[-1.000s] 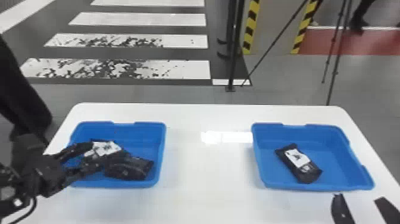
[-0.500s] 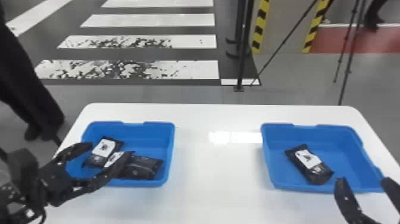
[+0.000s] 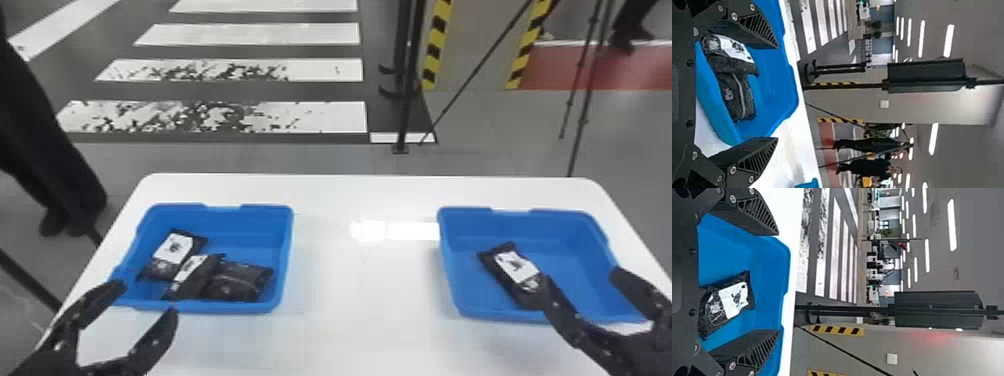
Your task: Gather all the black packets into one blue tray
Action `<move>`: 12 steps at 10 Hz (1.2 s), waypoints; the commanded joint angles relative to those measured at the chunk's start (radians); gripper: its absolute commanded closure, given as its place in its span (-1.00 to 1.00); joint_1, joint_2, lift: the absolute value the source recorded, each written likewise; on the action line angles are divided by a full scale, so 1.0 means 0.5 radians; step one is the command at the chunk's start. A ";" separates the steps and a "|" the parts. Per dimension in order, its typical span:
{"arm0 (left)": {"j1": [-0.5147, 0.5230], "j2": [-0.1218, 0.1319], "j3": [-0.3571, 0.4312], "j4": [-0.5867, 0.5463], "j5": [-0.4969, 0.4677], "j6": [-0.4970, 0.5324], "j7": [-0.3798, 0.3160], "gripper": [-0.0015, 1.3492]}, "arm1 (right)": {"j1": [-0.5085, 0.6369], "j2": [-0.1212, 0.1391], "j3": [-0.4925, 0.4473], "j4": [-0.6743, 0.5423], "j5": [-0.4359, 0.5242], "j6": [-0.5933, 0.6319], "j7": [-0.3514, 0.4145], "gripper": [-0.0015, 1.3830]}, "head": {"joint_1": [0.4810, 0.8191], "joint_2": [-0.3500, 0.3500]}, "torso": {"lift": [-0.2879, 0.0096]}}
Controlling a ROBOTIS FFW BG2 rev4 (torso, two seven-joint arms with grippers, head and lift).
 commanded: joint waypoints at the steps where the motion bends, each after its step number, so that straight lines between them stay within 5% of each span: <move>1: 0.148 -0.043 -0.020 -0.064 0.143 -0.118 0.039 -0.67 | -0.110 0.002 -0.030 0.052 0.046 0.164 0.045 -0.79 | 0.27 0.07 | 0.20; 5: 0.217 -0.030 -0.132 -0.074 0.314 -0.152 0.061 -0.63 | -0.483 -0.034 -0.026 0.322 0.142 0.576 0.192 -0.79 | 0.27 -0.01 | 0.20; 9: 0.202 -0.009 -0.160 -0.074 0.350 -0.093 0.064 -0.63 | -0.866 -0.184 0.030 0.754 0.194 0.881 0.422 -0.79 | 0.27 -0.04 | 0.20; 12: 0.187 0.000 -0.180 -0.074 0.358 -0.059 0.061 -0.61 | -0.920 -0.184 -0.026 0.739 0.417 0.925 0.370 -0.80 | 0.27 -0.05 | 0.20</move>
